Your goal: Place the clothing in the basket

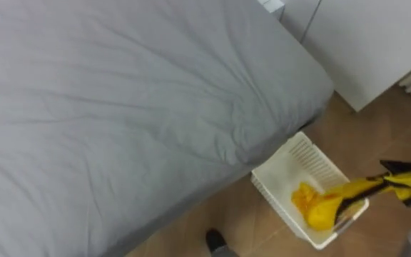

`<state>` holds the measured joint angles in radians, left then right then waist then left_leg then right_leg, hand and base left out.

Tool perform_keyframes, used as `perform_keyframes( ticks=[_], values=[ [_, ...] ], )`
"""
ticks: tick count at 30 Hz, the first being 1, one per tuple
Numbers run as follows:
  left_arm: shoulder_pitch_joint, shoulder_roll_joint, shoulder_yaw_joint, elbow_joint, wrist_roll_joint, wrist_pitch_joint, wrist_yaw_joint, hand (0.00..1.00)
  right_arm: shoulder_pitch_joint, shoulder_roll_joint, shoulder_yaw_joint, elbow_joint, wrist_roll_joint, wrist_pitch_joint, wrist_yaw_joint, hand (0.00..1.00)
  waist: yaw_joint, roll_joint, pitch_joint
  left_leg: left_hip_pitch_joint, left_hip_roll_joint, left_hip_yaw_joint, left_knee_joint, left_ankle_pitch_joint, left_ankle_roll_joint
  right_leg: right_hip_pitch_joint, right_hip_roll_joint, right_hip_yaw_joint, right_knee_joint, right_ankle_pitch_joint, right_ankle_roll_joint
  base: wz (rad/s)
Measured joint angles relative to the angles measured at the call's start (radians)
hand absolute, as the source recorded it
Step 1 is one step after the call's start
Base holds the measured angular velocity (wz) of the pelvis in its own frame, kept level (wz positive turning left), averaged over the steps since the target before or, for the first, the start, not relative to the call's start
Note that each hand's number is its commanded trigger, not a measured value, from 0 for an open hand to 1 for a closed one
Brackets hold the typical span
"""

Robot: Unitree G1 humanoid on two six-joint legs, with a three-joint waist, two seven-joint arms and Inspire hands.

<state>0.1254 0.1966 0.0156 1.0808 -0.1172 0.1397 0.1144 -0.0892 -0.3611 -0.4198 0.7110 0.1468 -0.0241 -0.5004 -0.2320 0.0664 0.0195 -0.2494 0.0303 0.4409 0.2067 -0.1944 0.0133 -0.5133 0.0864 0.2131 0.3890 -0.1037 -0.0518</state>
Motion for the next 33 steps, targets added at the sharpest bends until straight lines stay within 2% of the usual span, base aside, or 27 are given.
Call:
perform_keyframes(
  ticks=[1,4,11,21,33],
  values=[
    [-0.008,0.001,-0.003,0.004,-0.011,-0.002,0.0,0.0,-0.007,0.0,0.007,0.015,0.0,-0.009,-0.002,0.0,0.0,0.0,-0.0002,-0.007,-0.002,-0.002,0.0,0.001,0.0,-0.011,-0.001,0.0,0.01,-0.006,-0.001,0.09],
    [-0.027,0.009,-0.035,0.017,-0.049,-0.014,-0.001,0.0,-0.012,-0.005,0.034,0.033,0.003,-0.011,-0.01,0.0,0.015,0.003,-0.0009,-0.028,0.0,-0.006,0.012,0.004,0.0,-0.027,-0.004,-0.008,0.011,-0.007,-0.003,0.06],
    [-0.046,0.024,-0.089,0.015,-0.049,-0.039,-0.019,0.0,-0.017,-0.005,0.1,0.081,0.003,-0.023,-0.009,0.0,0.046,0.003,-0.0009,-0.047,-0.005,-0.022,0.017,0.009,0.002,-0.045,-0.02,-0.039,0.027,-0.017,-0.006,0.12],
    [-0.05,0.028,-0.099,0.013,-0.068,-0.058,-0.047,0.0,-0.008,-0.005,0.105,0.109,0.016,-0.027,-0.011,0.0,0.044,-0.001,-0.002,-0.055,-0.007,-0.033,0.021,0.01,0.003,-0.041,-0.038,-0.077,0.027,-0.025,-0.005,0.1],
    [-0.057,0.029,-0.1,0.021,-0.068,-0.059,-0.054,0.0,-0.004,-0.005,0.106,0.141,0.024,-0.028,-0.015,0.0,0.044,-0.002,-0.0024,-0.048,-0.007,-0.032,0.021,0.01,0.003,-0.033,-0.036,-0.074,0.025,-0.026,-0.005,0.0]
  ],
)
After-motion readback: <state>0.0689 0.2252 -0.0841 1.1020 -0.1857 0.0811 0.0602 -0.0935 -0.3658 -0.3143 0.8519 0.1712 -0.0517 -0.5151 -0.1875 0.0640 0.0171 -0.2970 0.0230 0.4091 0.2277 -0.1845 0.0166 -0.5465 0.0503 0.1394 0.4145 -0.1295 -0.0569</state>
